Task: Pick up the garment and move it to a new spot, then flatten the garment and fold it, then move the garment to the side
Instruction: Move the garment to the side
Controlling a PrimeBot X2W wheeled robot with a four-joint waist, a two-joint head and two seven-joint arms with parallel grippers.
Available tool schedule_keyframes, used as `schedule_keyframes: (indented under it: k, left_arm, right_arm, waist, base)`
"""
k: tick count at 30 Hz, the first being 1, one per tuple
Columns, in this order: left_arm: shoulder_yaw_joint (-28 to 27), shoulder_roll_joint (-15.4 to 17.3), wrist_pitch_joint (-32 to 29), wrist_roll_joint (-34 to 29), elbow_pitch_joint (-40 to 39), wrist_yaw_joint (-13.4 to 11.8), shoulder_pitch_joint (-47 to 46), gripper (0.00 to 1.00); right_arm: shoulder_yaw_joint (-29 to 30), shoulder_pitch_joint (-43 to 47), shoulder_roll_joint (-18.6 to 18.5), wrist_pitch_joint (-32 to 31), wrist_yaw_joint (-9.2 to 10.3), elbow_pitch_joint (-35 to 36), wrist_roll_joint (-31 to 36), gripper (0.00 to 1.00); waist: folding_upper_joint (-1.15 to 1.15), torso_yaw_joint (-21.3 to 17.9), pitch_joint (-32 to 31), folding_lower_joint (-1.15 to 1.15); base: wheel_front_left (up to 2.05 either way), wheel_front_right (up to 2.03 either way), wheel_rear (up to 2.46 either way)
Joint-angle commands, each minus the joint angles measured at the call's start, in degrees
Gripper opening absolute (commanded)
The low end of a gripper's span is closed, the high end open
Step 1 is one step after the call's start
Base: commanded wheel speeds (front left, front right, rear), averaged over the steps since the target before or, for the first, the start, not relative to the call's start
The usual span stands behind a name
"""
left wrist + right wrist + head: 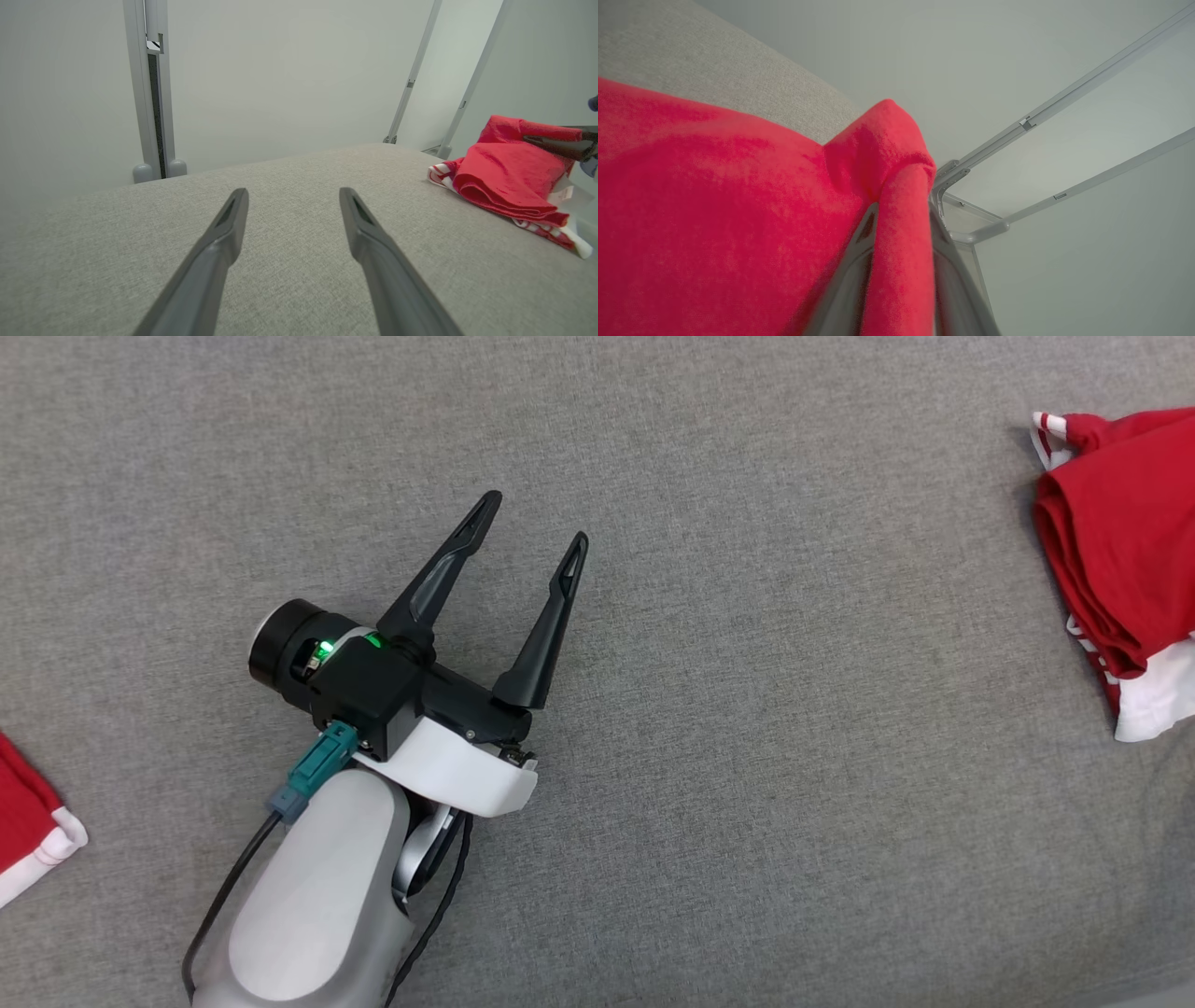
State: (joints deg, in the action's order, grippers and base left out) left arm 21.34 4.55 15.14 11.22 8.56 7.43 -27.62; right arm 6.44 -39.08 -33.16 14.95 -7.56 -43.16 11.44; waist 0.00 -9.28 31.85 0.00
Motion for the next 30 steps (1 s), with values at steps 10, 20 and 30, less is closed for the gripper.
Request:
schedule_keyframes:
  k: [10,20,30]
  left_arm:
    - [-1.89,-0.72,-0.01,2.08,0.93,0.04,2.47,1.00]
    - [-6.38,-1.42,-0.01,4.05,0.38,-0.55,8.94,1.00]
    - [-9.19,-1.53,-0.02,2.85,0.02,-1.21,15.51,1.00]
  right_arm:
    - [2.20,2.89,5.71,0.33,0.13,5.80,-3.36,1.00]
    - [-4.72,10.65,13.11,0.33,0.13,16.76,-8.61,1.00]
    - [-2.88,20.22,22.71,0.33,0.13,23.47,-11.03,1.00]
  waist:
    - [0.00,2.61,-8.51,0.00]
    - [0.00,8.07,-17.84,0.00]
    - [0.00,12.64,-23.11,0.00]
  base:
    - [0.00,0.00,0.00]
    - [0.00,0.00,0.00]
    - [0.00,0.00,0.00]
